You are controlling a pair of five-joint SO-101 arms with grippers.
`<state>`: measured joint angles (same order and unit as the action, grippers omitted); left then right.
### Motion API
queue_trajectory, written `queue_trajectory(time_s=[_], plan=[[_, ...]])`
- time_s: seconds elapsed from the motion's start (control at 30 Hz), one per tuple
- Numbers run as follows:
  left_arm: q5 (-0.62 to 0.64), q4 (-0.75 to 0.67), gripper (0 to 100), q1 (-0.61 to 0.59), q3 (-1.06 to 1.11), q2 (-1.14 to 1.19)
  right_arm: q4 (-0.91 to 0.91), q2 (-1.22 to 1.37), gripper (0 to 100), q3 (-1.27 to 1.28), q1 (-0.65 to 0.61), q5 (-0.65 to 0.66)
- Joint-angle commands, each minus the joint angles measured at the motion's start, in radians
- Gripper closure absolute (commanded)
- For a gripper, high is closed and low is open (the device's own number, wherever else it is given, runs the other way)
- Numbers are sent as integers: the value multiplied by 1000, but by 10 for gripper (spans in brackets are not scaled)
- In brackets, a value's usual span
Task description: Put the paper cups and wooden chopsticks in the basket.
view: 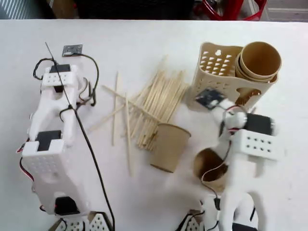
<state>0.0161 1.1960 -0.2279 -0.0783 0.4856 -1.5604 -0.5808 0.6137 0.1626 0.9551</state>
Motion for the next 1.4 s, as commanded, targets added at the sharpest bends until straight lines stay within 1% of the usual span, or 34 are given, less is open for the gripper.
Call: queue_trajectory(time_s=[0.0,0.07,0.2,0.4,0.53,0.63,0.8,0.9,1.0,1.07,1.17,1.27,1.37], plan=[[5,-12,828,-7,-8,-56,19,-8,981,-126,150,-3],[5,-12,828,-7,-8,-56,10,-8,981,-181,183,-44],[5,-12,828,-5,-8,-56,-41,-8,981,-272,199,-106],[5,-12,828,-5,-8,-56,4,-8,981,-325,252,-230],[5,-14,828,-5,-8,-56,8,-44,981,-443,251,-347],[5,-14,828,-5,-8,-56,4,-128,981,-551,240,-453],[5,-14,828,-5,-8,-56,15,-234,981,-669,168,-582],[5,-14,828,-4,-8,-54,74,-231,981,-713,150,-718],[5,-15,828,-4,-8,-54,205,-211,981,-717,142,-876],[5,-15,828,-4,-8,-54,295,-186,981,-717,148,-947],[3,-15,828,-4,-8,-54,418,-140,981,-717,148,-1003],[3,-48,828,5,11,-54,516,-81,981,-717,151,-1030],[3,-86,828,7,40,-54,539,5,981,-715,173,-1060]])
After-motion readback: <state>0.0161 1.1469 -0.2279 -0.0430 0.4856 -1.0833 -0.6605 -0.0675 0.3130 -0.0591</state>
